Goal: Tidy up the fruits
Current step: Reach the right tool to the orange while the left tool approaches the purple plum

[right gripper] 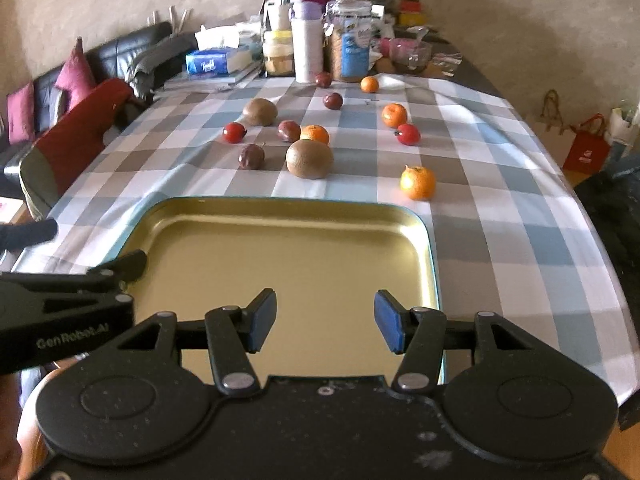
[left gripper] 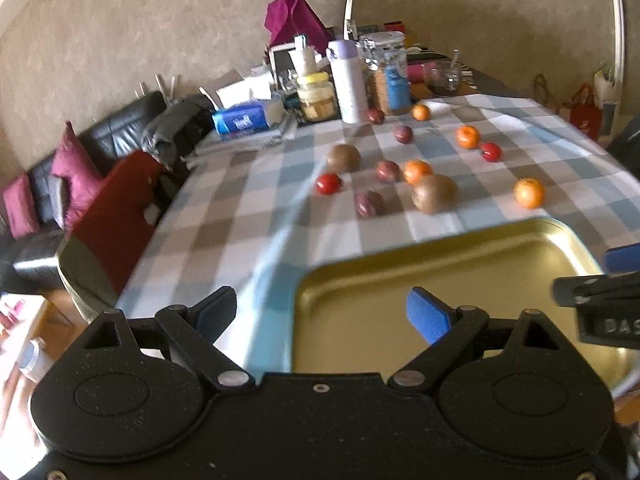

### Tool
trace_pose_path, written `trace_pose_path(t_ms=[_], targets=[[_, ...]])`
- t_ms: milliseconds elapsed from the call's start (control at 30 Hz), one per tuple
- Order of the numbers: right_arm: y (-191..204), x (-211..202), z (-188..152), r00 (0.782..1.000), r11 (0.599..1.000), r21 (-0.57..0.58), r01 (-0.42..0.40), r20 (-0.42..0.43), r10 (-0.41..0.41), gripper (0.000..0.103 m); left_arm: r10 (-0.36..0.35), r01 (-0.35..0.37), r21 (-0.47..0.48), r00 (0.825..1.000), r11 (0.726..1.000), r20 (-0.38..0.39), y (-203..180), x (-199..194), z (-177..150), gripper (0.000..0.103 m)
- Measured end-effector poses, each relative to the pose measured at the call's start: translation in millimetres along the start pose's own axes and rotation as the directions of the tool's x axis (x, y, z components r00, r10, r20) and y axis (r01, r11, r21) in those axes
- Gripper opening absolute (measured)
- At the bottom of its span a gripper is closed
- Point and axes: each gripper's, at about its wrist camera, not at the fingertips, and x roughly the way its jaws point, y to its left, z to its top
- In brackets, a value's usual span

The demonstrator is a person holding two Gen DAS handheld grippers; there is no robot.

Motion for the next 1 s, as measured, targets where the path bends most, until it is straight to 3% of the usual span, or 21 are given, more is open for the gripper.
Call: trace_pose_path(t_ms=[133,267,400,500,633,733,833,1000], targets=[[-0.7,16.7,29.0,0.997,0.998,-0.048,0.044,-0.066,-0.047,0.056,0.026,-0.026,0.003,1.000,1.000,0.014,7.7,17.3,21.1,0.093],[-0.1,33.7,57.1,0.990,0.992,-0.095,0.087,-0.099,-0.097,0.055,-0.041,0.039,-0.048,0.999,0.998,-0.026,20.7,40.7,42.3,0.093],[-5.8,53.2,78.8,0.992,0.996,-0.075,0.040,-0.113,-0.049,0.054,-0.085,0.082,-0.059,0.995,0.995,-0.051,24.5,59.7,57.9,0.092],[-12.3,68.5,93.1,0.994,0.999,-0.047,-0.001,-0.106,-0.004,0.047,-0.093,0.091,-0.045,0.995,0.995,-0.045,22.8,71.0,66.7,0.092],[-26.1,88.8,113.3,0.997,1.000,0.018,0.015,-0.081,-0.014,0.043,-0.150,0.148,-0.054,0.987,0.988,-0.048,22.4,87.9,76.8,0.092],[-42.9,105.8,123.3,0.993,0.993,0.109,0.046,-0.117,-0.033,0.041,-0.184,0.179,-0.076,0.981,0.981,-0.058,21.7,103.3,81.3,0.092],[-59.3,123.2,129.2,0.985,0.981,0.179,0.081,-0.162,-0.052,0.026,-0.180,0.174,-0.087,0.981,0.981,-0.069,20.0,118.3,82.4,0.092],[-79.3,143.9,131.0,0.983,0.965,0.243,0.096,-0.177,-0.053,0.024,-0.165,0.152,-0.105,0.978,0.983,-0.129,16.0,149.8,83.4,0.092]])
